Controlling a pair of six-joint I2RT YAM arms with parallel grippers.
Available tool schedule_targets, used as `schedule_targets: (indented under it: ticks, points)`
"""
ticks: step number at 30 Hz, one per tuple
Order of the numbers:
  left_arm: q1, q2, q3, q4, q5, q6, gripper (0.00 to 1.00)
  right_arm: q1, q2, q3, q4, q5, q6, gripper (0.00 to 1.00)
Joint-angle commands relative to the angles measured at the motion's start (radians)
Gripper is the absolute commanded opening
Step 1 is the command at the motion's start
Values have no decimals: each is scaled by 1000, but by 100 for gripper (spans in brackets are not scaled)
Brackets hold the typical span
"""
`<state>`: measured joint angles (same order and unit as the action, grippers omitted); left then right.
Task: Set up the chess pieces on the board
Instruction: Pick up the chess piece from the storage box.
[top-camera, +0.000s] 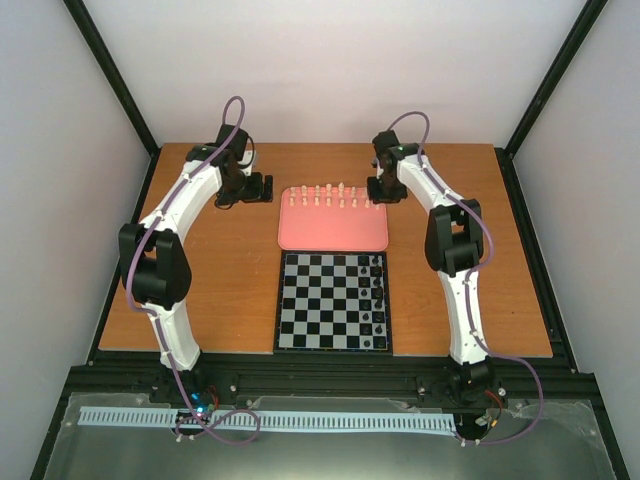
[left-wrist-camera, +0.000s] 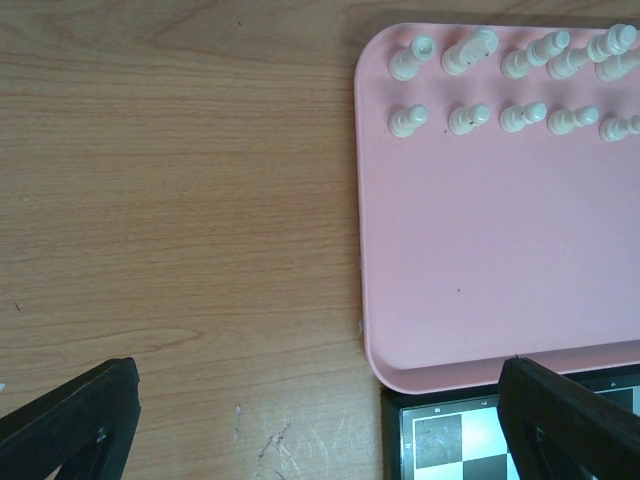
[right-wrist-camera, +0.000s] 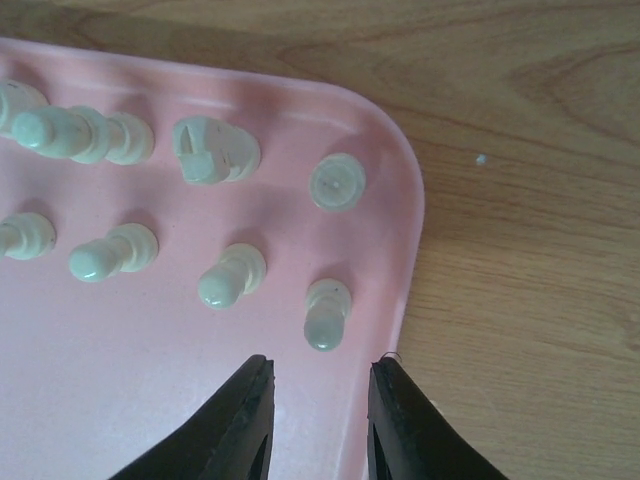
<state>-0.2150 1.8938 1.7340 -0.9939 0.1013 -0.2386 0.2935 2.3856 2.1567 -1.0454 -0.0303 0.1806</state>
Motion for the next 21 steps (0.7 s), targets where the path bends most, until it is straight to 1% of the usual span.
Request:
schedule_targets:
  ticks: [1,9,18,21]
  points:
    - [6,11,12,9,2,-11,100,-7,38,20,-3,-20,-3,28]
    - [10,10,7,11,2,-11,100,-8,66,75,-6,-19,-1,27]
    - [13,10,2,10,1,-11,100,-8,97,91,-8,-24,-1,27]
    - [15,11,2,10,0,-12,100,-7,108,103,-13,-27,-1,25]
